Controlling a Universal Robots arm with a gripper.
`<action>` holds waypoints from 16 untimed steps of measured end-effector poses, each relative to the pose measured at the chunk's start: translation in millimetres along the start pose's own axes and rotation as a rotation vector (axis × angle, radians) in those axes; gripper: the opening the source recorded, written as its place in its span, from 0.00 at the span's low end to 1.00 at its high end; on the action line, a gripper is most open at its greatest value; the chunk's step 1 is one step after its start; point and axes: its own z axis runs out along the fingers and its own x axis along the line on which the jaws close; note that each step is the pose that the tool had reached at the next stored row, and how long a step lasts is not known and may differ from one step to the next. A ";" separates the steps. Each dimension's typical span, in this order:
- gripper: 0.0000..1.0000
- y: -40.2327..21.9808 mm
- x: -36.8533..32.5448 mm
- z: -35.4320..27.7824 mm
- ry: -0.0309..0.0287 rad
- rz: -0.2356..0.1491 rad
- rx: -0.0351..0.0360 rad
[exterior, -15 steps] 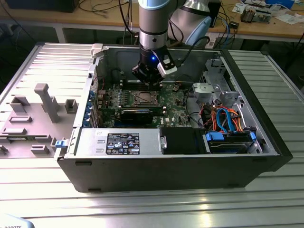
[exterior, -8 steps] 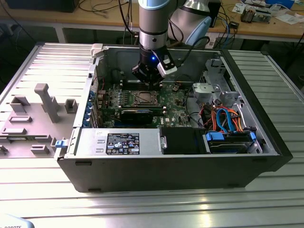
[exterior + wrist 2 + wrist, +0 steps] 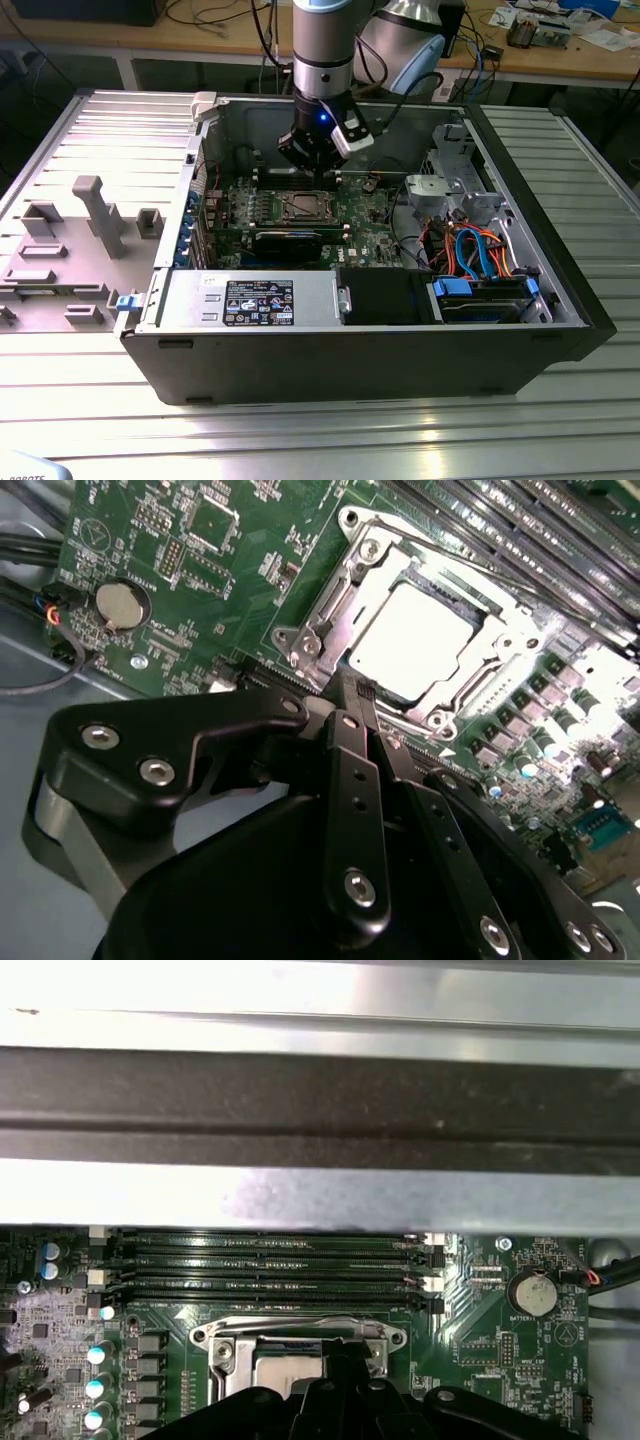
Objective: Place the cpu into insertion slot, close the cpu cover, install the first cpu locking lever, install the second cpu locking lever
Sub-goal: 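Install the second cpu locking lever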
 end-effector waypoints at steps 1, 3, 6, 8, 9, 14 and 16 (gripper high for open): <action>0.11 0.1 -0.1 -2.9 0.0000 0.000 0.0000; 0.11 0.3 -0.3 -8.6 0.0002 0.000 0.0048; 0.11 0.2 -0.3 -9.2 0.0003 0.000 0.0087; 0.11 -1.1 -0.3 -9.1 0.0003 0.000 0.0115; 0.11 -2.0 -0.3 -9.1 0.0003 0.000 0.0128; 0.11 -6.6 -0.2 -9.0 0.0004 -0.001 0.0194; 0.11 -7.4 -0.1 -9.0 0.0004 0.000 0.0204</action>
